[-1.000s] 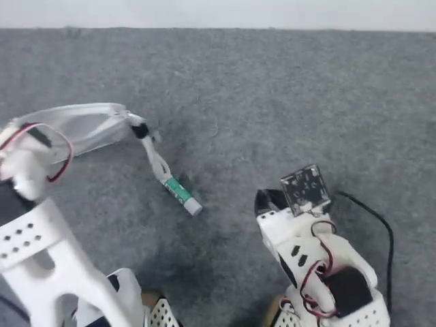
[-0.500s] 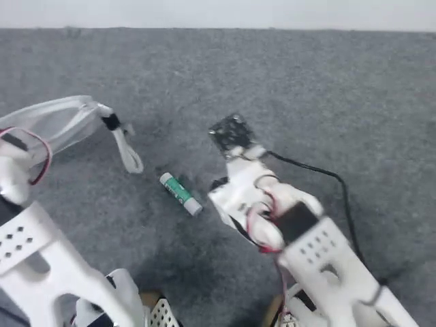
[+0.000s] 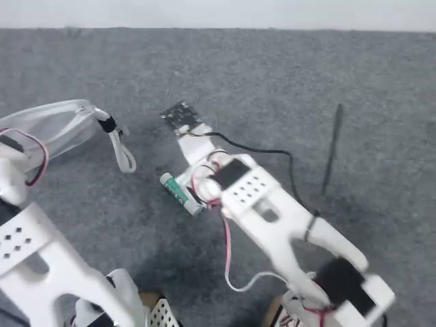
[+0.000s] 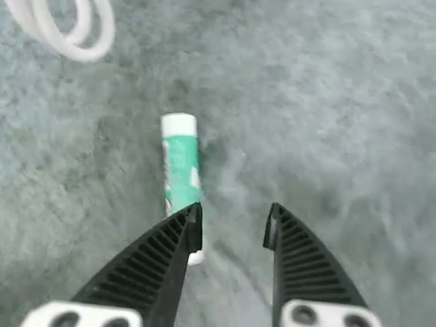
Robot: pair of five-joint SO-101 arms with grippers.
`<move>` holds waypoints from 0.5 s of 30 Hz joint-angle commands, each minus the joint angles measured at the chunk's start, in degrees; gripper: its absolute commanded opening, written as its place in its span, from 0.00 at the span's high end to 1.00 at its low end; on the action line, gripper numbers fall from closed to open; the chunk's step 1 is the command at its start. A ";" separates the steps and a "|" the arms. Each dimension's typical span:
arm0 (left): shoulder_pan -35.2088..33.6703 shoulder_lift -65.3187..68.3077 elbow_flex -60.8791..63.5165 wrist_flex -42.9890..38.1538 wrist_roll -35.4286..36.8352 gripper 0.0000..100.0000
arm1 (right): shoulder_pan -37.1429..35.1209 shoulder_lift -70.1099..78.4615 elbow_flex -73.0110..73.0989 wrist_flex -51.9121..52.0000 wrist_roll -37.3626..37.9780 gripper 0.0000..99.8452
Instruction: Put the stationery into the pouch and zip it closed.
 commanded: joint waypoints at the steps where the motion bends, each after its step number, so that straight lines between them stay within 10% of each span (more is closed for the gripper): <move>1: -0.35 -1.93 -0.40 -2.37 0.79 0.99 | -2.51 3.30 -7.56 -0.92 -0.26 0.84; 15: -1.85 -1.93 -0.40 -2.29 0.79 0.99 | -5.67 20.26 -20.04 -1.01 -0.62 0.84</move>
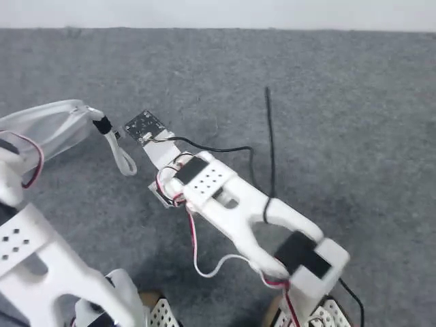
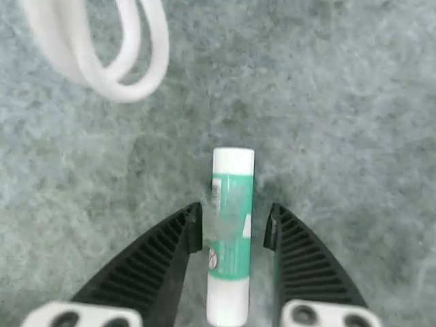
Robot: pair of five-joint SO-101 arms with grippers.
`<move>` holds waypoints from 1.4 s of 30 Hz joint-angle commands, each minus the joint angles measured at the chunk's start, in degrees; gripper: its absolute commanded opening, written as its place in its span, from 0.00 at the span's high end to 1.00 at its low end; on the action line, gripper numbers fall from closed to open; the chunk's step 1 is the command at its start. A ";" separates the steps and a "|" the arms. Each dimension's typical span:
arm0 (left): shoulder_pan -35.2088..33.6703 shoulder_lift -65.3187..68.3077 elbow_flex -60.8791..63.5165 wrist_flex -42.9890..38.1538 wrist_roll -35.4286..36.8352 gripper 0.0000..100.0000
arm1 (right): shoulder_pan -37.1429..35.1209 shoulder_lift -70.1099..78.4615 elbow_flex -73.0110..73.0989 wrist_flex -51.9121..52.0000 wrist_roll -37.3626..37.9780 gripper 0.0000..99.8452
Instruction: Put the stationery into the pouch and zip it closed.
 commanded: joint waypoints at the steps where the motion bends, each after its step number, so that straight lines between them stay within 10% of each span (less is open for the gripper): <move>1: -0.18 -1.93 -0.40 -2.29 0.79 0.99 | -0.31 2.68 -6.68 -0.48 -0.62 0.84; 26: 0.62 -1.93 -0.66 -2.29 0.79 0.99 | 2.33 6.55 -21.89 25.89 -0.70 0.99; 42: 17.23 -1.93 -2.07 -2.29 2.11 0.99 | 6.73 -9.19 -21.45 35.74 -0.79 0.99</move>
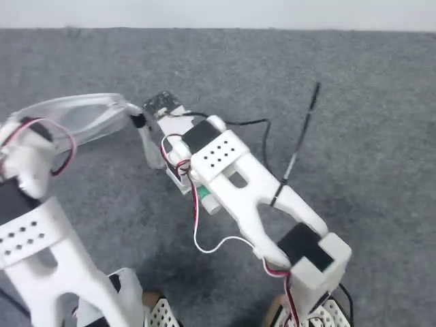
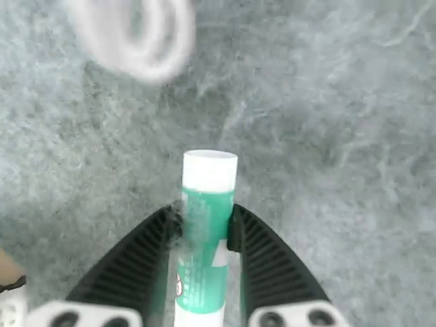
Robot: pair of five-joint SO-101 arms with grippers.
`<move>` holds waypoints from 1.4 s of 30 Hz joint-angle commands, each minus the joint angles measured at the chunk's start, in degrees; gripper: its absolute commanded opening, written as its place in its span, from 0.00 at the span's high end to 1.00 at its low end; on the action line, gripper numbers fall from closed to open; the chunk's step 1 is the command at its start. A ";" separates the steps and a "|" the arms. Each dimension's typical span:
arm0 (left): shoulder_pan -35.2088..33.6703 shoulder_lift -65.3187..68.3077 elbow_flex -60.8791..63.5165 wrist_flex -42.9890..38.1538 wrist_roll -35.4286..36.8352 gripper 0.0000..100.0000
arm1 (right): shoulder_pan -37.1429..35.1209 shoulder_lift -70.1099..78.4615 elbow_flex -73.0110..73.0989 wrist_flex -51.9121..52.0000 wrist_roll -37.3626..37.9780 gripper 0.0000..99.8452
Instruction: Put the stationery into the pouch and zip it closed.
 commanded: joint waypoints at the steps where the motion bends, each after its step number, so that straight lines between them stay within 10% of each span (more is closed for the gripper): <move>1: 5.36 -1.93 -2.07 -2.20 0.97 0.99 | 0.84 -7.25 -2.81 2.33 -0.79 0.99; 23: 29.10 -1.49 1.01 0.53 -6.07 0.99 | 0.84 -34.59 9.05 3.91 -3.25 0.99; 42: 32.00 -1.41 1.54 0.53 -8.09 0.99 | 0.57 -58.86 24.09 -17.01 -5.10 0.99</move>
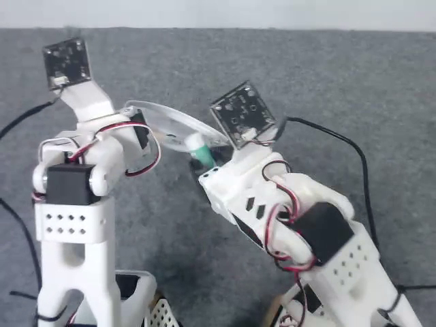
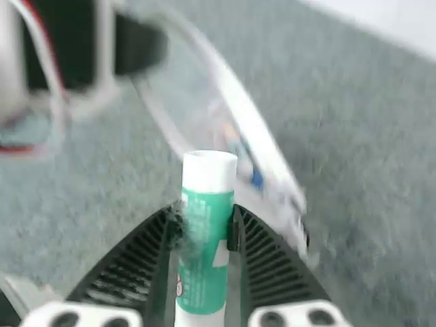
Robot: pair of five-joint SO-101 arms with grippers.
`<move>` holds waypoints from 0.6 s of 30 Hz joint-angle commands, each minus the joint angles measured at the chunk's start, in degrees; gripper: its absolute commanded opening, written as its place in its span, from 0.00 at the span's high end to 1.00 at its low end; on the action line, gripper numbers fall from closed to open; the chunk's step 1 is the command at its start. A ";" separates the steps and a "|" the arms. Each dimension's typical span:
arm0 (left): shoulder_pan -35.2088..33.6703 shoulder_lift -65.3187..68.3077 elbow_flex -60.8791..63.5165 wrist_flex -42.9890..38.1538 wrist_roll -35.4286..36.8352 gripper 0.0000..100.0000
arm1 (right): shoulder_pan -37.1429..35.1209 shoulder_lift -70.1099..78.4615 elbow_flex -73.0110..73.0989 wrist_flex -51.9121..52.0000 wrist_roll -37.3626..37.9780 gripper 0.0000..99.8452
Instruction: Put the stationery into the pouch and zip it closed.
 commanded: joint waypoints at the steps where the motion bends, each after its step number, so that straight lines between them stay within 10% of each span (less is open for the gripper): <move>1: 1.67 -1.41 -1.45 0.00 -0.26 0.99 | 0.40 -3.12 -0.09 -5.58 -4.04 0.99; 18: 1.85 -1.41 -0.48 -0.62 -0.26 0.99 | 0.66 -3.82 17.41 -42.95 -13.54 0.99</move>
